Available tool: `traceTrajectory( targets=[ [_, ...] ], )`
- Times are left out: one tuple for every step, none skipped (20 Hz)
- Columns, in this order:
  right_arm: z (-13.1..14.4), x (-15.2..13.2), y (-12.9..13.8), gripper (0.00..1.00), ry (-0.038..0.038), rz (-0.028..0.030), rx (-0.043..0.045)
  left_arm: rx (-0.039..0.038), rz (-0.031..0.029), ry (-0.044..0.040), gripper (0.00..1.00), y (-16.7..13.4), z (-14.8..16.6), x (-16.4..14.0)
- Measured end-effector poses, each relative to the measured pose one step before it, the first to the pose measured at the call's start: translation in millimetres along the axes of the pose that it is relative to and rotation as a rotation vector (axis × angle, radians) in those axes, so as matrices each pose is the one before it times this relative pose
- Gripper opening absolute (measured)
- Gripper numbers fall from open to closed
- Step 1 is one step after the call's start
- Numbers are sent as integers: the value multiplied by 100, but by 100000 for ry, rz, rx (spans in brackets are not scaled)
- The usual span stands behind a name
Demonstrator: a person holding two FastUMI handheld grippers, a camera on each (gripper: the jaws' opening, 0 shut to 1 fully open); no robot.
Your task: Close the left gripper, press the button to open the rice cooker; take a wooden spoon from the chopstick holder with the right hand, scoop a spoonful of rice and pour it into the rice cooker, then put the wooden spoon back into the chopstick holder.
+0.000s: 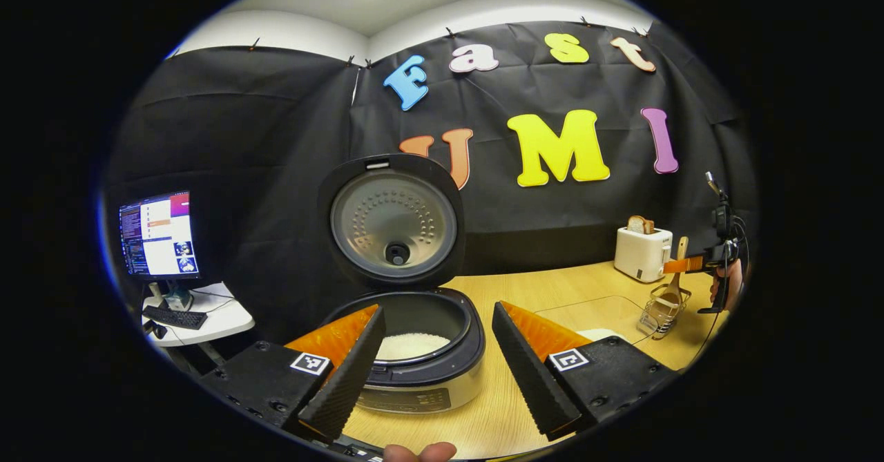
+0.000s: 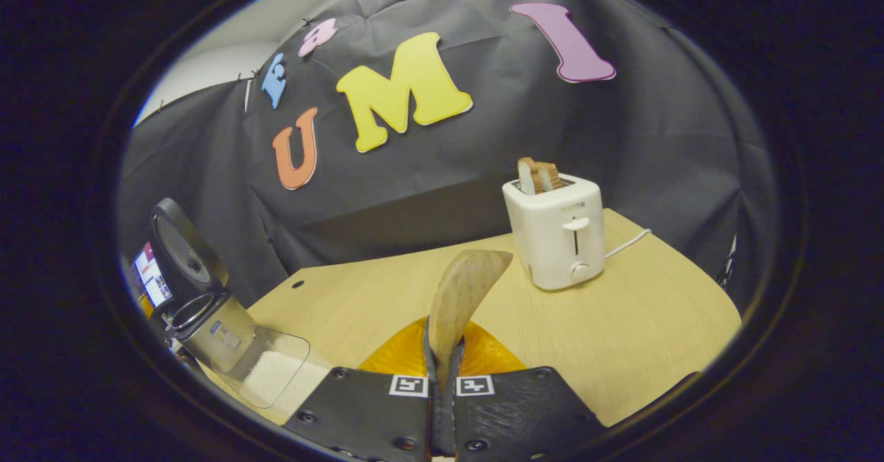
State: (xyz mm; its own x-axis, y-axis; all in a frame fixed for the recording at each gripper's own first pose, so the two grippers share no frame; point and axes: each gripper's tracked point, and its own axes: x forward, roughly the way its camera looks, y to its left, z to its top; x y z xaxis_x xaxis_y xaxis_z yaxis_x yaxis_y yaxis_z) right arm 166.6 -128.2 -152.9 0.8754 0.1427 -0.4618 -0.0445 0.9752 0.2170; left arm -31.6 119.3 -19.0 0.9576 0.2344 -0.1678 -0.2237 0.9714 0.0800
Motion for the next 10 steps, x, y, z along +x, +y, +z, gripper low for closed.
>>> traceTrajectory(
  targets=[
    [338, -215, 382, 0, -320, -906, -2979, -296, -627, -97, 99, -183, -141, -42],
    [328, -293, 304, 0, -540, -1437, -3380, -219, -635, 47, 99, -175, -153, 7],
    [563, -244, 213, 0, -912, -1776, -2588, -341, -554, 85, 99, -92, -196, -2],
    [566, -225, 102, 0, -1031, -2142, -1498, -470, -684, 168, 99, -119, -160, 63],
    [555, -171, 243, 0, -1184, -1100, -1356, -664, -617, 323, 99, -24, -274, -41],
    [375, -136, 237, 0, -825, -613, -567, -727, -890, 260, 99, -127, -237, 84],
    [506, -146, 108, 0, -812, -297, 903, -638, -734, 204, 99, -5, -100, -47],
    [414, -168, 52, 0, -1164, -589, 430, -471, -632, 11, 99, 6, -207, -3],
    [548, -102, 65, 0, -1263, -754, -393, -248, -352, 36, 99, 275, -156, -37],
    [304, -333, 196, 0, -1089, -1035, -1039, -168, -2, -17, 99, 309, -168, -84]
  ],
)
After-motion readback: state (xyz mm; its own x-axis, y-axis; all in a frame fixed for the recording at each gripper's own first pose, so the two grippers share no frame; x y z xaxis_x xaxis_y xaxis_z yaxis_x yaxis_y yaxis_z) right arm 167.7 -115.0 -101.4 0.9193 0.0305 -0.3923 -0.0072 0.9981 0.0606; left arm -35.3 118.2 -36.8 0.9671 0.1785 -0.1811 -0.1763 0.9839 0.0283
